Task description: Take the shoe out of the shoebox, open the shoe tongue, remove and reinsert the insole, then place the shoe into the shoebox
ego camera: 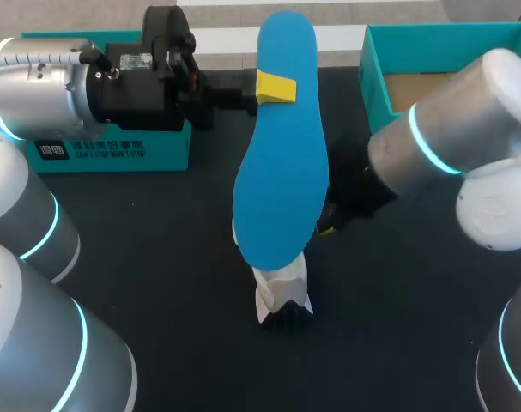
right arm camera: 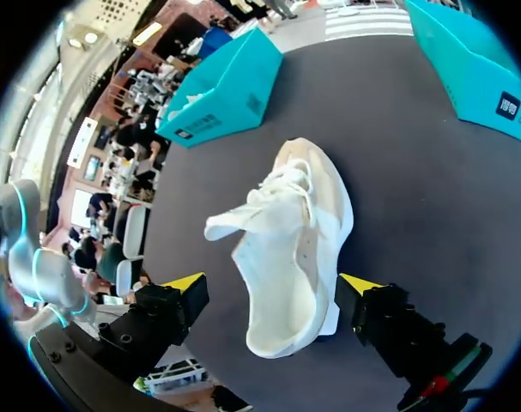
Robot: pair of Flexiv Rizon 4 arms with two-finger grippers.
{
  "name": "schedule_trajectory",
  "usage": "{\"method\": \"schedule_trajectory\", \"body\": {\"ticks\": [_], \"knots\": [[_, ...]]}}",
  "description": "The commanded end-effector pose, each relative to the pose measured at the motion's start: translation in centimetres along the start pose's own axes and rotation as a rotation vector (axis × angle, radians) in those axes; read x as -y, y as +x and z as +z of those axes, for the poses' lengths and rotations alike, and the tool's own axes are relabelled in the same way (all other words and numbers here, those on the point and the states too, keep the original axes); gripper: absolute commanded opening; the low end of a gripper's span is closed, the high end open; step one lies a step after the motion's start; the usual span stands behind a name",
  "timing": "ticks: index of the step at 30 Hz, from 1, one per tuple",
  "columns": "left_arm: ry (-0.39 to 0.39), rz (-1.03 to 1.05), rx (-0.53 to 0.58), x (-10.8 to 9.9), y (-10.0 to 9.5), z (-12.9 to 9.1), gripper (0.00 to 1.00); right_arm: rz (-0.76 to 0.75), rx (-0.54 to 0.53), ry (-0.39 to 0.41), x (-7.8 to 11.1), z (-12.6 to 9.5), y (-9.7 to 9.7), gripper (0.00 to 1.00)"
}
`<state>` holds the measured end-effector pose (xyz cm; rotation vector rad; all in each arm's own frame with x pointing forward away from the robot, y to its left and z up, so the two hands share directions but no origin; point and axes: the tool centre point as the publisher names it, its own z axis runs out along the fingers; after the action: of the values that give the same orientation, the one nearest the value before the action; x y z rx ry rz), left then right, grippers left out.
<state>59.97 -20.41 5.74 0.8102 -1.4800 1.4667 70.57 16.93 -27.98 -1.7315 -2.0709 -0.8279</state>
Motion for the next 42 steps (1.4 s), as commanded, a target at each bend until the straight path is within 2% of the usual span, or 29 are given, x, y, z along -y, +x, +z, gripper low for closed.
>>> {"method": "schedule_trajectory", "body": {"ticks": [1, 7, 13, 19, 22, 30, 40, 42], "knots": [[0.001, 0.0, 0.0, -0.1, -0.1, 0.1, 0.0, 0.023, -0.277, -0.038, 0.6, -4.9, -0.8, 1.0], [0.001, 0.0, 0.0, -0.1, -0.1, 0.1, 0.0, 0.028, -0.424, -0.106, -0.8, -9.4, 1.1, 1.0], [0.001, 0.0, 0.0, -0.1, -0.1, 0.1, 0.0, 0.025, -0.583, -0.118, -2.0, -12.1, 2.9, 1.0], [0.001, 0.0, 0.0, -0.1, -0.1, 0.1, 0.0, 0.049, -0.632, -0.047, -2.2, -12.8, 3.6, 1.0], [0.001, 0.0, 0.0, -0.1, -0.1, 0.1, 0.0, 0.063, -0.661, -0.067, -2.4, -13.4, 3.9, 1.0], [0.001, 0.0, 0.0, -0.1, -0.1, 0.1, 0.0, 0.105, -0.641, -0.042, -3.6, -14.6, 5.8, 1.0], [0.001, 0.0, 0.0, -0.1, -0.1, 0.1, 0.0, 0.105, -0.641, -0.042, -3.6, -14.6, 5.8, 1.0], [-0.089, 0.137, -0.011, -1.5, -1.5, 0.1, 0.0, 0.105, -0.641, -0.042, -3.6, -14.6, 5.8, 1.0]]}}
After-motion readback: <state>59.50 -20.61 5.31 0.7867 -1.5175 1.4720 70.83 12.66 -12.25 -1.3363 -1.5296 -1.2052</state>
